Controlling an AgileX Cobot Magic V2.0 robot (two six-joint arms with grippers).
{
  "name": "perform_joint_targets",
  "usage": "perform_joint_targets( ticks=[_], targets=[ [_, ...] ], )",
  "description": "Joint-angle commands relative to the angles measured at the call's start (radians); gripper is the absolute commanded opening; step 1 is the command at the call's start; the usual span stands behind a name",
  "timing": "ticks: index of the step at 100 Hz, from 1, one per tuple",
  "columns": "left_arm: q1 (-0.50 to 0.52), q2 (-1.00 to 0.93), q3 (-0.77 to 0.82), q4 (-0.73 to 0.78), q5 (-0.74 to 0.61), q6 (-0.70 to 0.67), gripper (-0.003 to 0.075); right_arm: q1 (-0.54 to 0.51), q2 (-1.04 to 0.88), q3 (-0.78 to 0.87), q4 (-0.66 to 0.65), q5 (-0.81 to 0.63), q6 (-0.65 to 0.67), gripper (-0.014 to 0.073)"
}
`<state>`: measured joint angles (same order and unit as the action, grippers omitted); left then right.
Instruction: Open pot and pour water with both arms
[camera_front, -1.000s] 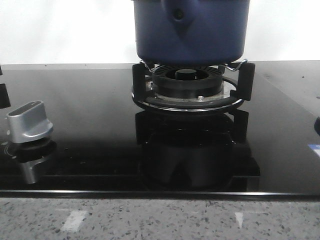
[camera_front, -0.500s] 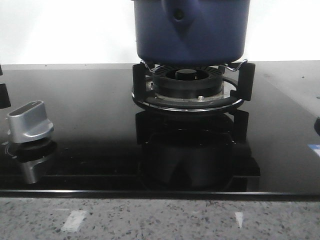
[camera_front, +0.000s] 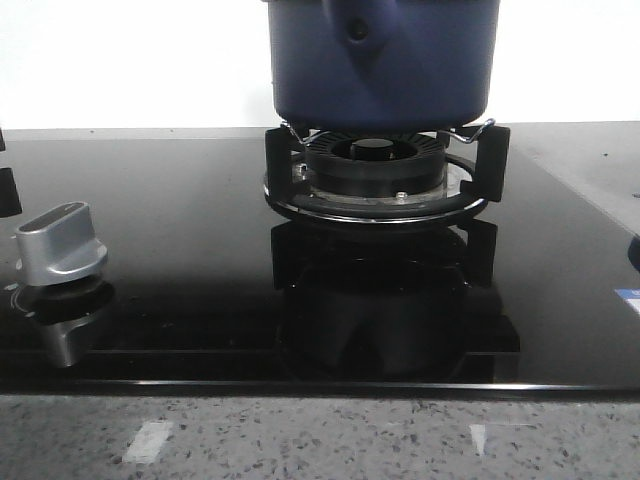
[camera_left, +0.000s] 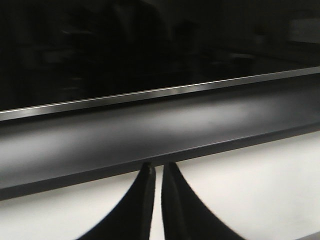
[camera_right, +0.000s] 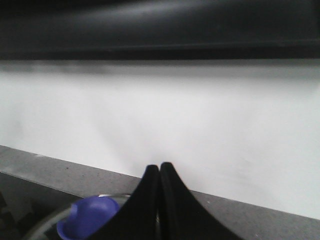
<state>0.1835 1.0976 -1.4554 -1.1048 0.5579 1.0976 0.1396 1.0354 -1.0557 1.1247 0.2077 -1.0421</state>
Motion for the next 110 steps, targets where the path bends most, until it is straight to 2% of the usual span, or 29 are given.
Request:
perform_joint_targets(
  ticks=[1,10,24,54,68,81,110],
  targets=[
    [-0.043,-0.091,0.123,-0.046,-0.085,0.107,-0.0020,0.005,-0.071,0.056,0.021,-0.078,-0.064,-0.0045],
    [-0.124,-0.183,0.308,-0.095,-0.192,0.207,-0.0020,0.005,-0.139,0.145,0.021,-0.078,-0.085,-0.0045],
    [-0.212,-0.338,0.583,-0.164,-0.350,0.272,-0.0020,0.005,-0.265,0.295,0.013,-0.108,-0.087,-0.0045],
    [-0.223,-0.676,1.001,-0.300,-0.361,0.272,-0.0020,0.005,-0.563,0.592,0.013,-0.120,-0.087,-0.0046],
    [-0.223,-0.827,1.101,-0.378,-0.328,0.272,-0.0020,0.005,-0.658,0.701,0.013,-0.120,-0.087,-0.0046],
    [-0.223,-0.915,1.132,-0.388,-0.279,0.270,-0.0020,0.005,-0.685,0.742,0.013,-0.125,-0.087,-0.0046],
    [-0.223,-0.939,1.132,-0.388,-0.225,0.270,-0.0020,0.005,-0.685,0.749,0.019,-0.112,-0.087,-0.0046]
  ],
)
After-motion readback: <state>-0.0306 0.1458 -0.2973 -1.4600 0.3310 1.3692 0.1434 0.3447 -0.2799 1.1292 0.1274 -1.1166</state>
